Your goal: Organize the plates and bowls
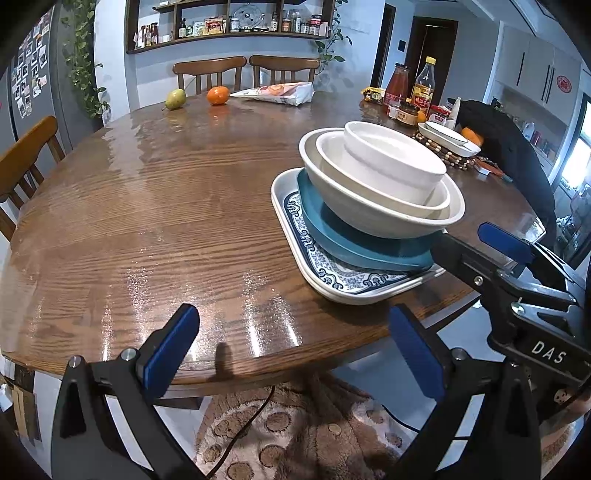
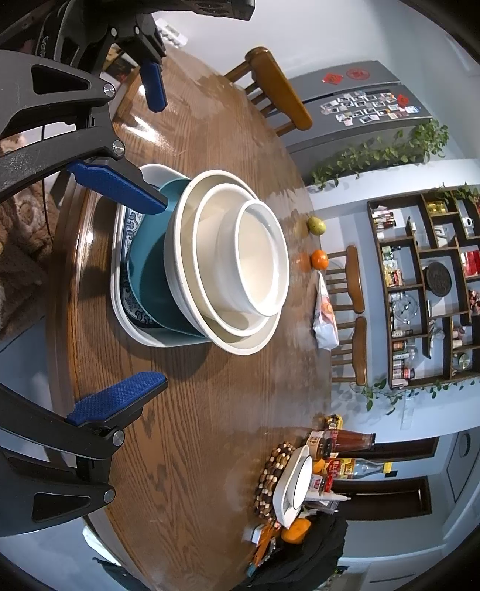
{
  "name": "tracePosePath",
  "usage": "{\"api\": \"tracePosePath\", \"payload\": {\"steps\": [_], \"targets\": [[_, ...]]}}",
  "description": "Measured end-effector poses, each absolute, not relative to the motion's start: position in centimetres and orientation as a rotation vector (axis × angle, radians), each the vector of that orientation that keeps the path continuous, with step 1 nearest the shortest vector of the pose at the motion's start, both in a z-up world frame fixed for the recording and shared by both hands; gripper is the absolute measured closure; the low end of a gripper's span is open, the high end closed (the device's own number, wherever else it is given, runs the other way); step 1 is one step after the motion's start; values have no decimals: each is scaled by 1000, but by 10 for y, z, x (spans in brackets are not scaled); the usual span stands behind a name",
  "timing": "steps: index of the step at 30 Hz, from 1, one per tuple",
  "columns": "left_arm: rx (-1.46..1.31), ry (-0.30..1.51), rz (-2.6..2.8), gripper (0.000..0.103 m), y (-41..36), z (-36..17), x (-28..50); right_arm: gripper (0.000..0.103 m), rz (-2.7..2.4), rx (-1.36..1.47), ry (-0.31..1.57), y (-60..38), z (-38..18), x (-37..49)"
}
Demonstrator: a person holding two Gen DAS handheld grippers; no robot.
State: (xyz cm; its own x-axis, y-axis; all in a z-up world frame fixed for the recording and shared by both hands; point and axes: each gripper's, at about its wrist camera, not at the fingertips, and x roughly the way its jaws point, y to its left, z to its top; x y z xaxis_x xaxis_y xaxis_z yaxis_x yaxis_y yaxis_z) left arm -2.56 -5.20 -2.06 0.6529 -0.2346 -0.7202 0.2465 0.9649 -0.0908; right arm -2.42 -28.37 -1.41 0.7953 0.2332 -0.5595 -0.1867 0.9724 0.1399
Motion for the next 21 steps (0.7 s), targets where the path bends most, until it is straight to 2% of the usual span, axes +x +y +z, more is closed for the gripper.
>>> {"api": "tracePosePath", "payload": {"steps": [21], "targets": [[25,814,-287,1,-54,-19,-29,15,209,78,623,-287,-15,-21]]}}
